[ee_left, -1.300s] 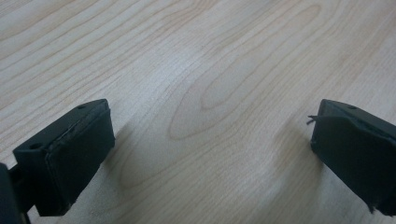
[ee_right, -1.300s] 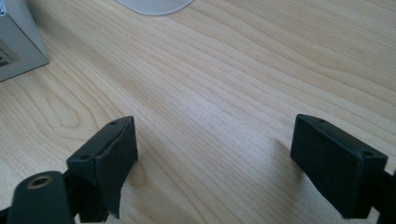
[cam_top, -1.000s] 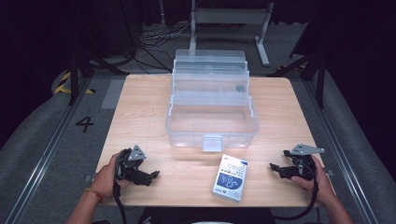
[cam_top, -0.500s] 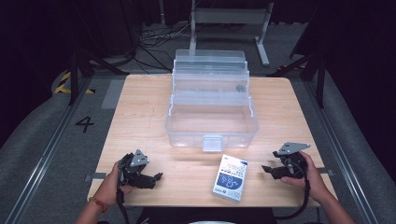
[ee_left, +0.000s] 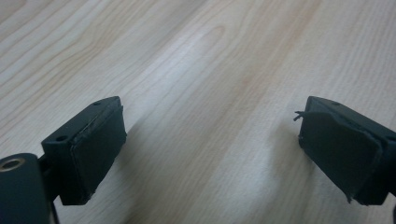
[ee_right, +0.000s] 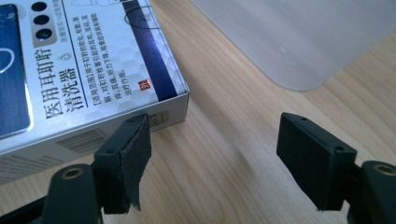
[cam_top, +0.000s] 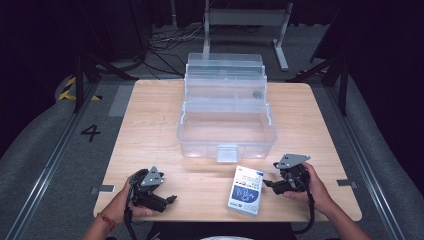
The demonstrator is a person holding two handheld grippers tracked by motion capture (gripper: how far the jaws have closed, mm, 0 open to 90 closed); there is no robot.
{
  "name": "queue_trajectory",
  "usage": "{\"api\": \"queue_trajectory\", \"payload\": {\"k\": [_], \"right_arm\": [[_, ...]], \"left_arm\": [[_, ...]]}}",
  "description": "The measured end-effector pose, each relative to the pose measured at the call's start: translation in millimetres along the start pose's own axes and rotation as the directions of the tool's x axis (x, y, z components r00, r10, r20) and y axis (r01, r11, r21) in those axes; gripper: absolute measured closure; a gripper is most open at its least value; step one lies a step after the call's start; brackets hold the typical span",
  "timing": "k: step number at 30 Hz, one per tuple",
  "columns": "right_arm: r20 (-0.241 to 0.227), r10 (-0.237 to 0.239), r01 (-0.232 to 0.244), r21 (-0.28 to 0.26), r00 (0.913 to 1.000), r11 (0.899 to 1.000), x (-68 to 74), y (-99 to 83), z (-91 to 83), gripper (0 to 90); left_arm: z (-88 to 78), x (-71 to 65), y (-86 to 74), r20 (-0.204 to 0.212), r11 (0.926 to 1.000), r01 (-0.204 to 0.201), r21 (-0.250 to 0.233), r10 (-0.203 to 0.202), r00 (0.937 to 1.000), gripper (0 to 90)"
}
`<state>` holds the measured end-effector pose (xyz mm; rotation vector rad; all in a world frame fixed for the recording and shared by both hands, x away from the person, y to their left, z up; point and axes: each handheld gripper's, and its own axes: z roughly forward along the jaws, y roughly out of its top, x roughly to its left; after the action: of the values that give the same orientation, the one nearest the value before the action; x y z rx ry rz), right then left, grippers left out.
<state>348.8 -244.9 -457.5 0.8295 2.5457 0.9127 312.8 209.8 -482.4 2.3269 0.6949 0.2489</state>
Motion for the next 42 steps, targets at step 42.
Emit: {"api": "queue_trajectory", "payload": {"k": [42], "right_arm": [[-0.208,-0.172,0.168,-0.034,0.9629,0.985,74.9,-10.0,-14.2,26.6]], "left_arm": [[25.9,-28.7,27.7,0.109,0.9937,-0.108,-0.033,0.11,0.9879,16.2]]}}
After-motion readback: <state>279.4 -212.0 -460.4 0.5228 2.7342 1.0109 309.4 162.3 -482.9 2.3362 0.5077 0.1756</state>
